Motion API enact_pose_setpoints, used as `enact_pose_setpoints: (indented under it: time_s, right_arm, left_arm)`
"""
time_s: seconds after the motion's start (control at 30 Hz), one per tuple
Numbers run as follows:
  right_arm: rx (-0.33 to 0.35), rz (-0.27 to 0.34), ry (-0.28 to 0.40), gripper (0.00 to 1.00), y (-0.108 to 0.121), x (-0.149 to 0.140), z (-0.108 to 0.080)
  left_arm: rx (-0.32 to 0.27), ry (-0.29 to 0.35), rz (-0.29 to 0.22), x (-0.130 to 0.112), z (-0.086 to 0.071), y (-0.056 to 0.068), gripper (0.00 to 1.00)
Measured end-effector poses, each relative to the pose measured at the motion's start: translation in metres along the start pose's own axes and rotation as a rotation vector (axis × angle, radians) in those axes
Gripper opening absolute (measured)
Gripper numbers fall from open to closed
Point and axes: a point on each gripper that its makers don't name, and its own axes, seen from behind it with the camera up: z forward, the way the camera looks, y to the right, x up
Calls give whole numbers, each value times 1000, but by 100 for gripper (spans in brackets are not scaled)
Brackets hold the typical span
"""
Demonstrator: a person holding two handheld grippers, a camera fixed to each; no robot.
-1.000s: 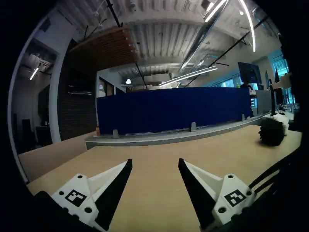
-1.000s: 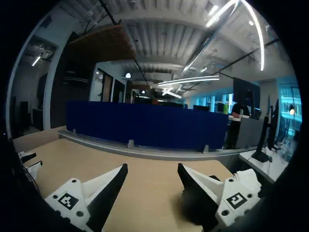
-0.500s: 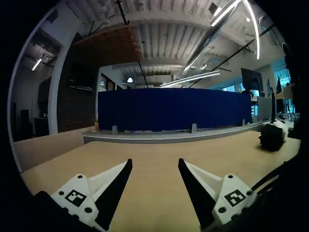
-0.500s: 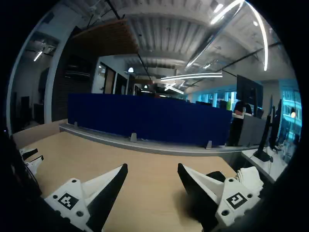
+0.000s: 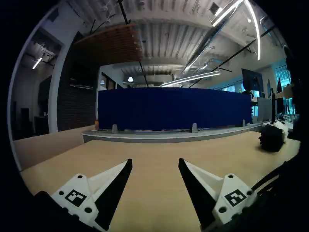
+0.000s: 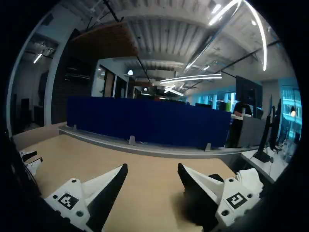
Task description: Fold towel
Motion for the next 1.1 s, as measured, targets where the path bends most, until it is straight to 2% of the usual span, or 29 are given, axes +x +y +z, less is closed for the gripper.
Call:
enact_pose_setpoints:
  time_s: [0.17,0.3,0.5,0.8,0.97,1.1]
  right_arm:
    - [-37,20,9,100,25,-9,-7]
    - [-51,59,20,100,42,-25,-12]
    - [-43,112,37,100,53,-58,-13]
    - [-31,158,97,100,61,-99,-7]
    - [-54,191,85,100,68,-121,-2]
    - [-66,192,83,100,69,-128,1]
  left_arm:
    - [0,0,1,0,0,0,88]
    - [0,0,1,0,1,0,88]
    - [0,0,1,-1,0,0,88]
    - [0,0,1,0,-1,0,88]
    - [0,0,1,0,-1,0,88]
    - [0,0,1,-1,-1,0,88]
